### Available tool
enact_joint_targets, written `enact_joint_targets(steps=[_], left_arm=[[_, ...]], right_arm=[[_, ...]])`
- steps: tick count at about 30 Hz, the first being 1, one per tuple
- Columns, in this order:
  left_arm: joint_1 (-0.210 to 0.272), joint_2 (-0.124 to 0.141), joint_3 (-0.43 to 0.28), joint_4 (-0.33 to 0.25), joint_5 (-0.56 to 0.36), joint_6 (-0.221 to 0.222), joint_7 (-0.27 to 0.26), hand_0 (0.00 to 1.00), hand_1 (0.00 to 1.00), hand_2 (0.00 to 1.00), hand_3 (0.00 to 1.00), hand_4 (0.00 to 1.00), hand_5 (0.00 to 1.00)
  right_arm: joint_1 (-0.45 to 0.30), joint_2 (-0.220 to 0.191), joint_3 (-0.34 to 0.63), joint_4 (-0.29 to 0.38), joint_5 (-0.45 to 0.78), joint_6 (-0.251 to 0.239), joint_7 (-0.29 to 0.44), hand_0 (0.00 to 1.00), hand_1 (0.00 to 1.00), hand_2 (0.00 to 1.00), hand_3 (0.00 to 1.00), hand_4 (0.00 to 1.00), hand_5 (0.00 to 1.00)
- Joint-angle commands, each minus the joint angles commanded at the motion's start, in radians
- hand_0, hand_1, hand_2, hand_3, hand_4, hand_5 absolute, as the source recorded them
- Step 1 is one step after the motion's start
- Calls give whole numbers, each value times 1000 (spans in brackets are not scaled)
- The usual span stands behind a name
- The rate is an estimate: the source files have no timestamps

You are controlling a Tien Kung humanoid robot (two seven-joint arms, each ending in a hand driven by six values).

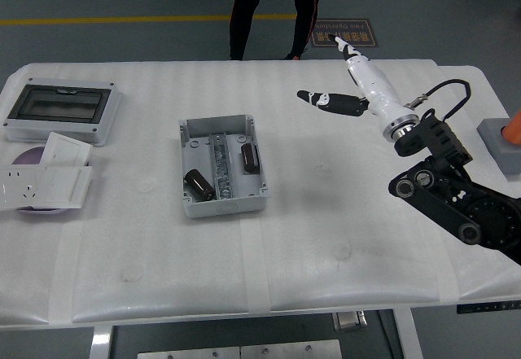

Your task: Pick up the battery,place it into the box

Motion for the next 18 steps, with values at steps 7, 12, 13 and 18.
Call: enact_joint_targets(steps=[7, 12, 13, 18], left_arm=[[3, -4, -10, -4, 32, -10, 14, 566, 655, 546, 521, 482, 433], [13, -3, -11, -6, 37, -11, 21, 565, 655, 544, 522, 480, 429], [15, -2, -9, -6, 35, -10, 21, 565, 655, 544, 522, 480, 429], [14, -3, 5, -5, 17, -7, 14, 567, 655, 556, 527, 481, 426]], right_arm=[[-60, -68, 156, -30, 80, 14, 40, 998, 998, 976, 998, 998, 597], [-108, -73, 221, -29, 71, 20, 42, 998, 988, 965, 998, 997, 645], [-116, -73, 230, -28, 68, 21, 42, 998, 988, 965, 998, 997, 645], [-156, -66, 283, -16, 55, 22, 44, 998, 993, 973, 998, 977, 637]])
